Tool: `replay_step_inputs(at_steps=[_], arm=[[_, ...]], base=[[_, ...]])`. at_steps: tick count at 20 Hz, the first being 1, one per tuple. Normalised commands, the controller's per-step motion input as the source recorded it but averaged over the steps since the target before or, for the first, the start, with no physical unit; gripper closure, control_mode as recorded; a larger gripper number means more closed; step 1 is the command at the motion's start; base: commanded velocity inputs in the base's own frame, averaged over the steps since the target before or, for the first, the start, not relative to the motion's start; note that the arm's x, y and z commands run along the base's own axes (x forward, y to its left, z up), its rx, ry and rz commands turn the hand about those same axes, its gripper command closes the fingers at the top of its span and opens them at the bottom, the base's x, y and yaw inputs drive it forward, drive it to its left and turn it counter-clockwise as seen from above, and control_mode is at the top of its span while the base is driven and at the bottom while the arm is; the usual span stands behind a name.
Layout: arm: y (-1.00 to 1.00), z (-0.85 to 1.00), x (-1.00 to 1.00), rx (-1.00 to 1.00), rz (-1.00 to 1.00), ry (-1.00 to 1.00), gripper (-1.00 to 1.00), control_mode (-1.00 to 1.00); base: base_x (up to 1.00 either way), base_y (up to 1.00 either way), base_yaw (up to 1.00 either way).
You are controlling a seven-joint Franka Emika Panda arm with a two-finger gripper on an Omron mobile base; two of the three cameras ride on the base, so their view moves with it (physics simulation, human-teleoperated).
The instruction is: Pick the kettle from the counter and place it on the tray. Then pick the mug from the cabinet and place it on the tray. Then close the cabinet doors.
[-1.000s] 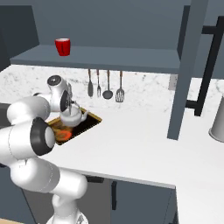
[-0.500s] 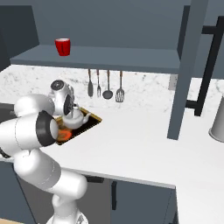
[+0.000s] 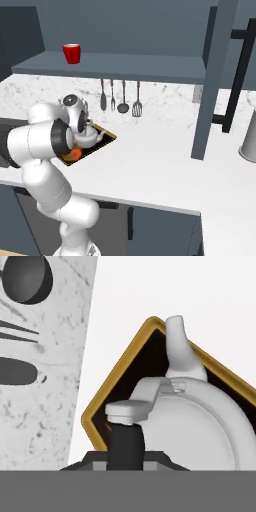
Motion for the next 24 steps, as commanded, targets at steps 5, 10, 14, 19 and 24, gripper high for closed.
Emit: replay_step_inputs(at_steps=[5, 10, 14, 19, 24], arm=[[0.04, -0.15, 0.39, 0.01, -0.05, 0.0, 1.0, -1.0], [0.04, -0.15, 0.22, 0.0, -0.05, 0.0, 1.0, -1.0], [0.12, -0.2, 0.01, 0.0, -0.03, 0.0, -1.0, -1.0], [0.03, -0.13, -0.12, 0.01, -0.02, 0.0, -1.0, -1.0], [-0.07, 0.0, -0.41, 0.01, -0.03, 0.02, -1.0, -1.0]], base=[[0.0, 0.0, 0.0], [0.0, 0.0, 0.0], [0.0, 0.0, 0.0], [0.0, 0.0, 0.0], [0.0, 0.0, 0.0]])
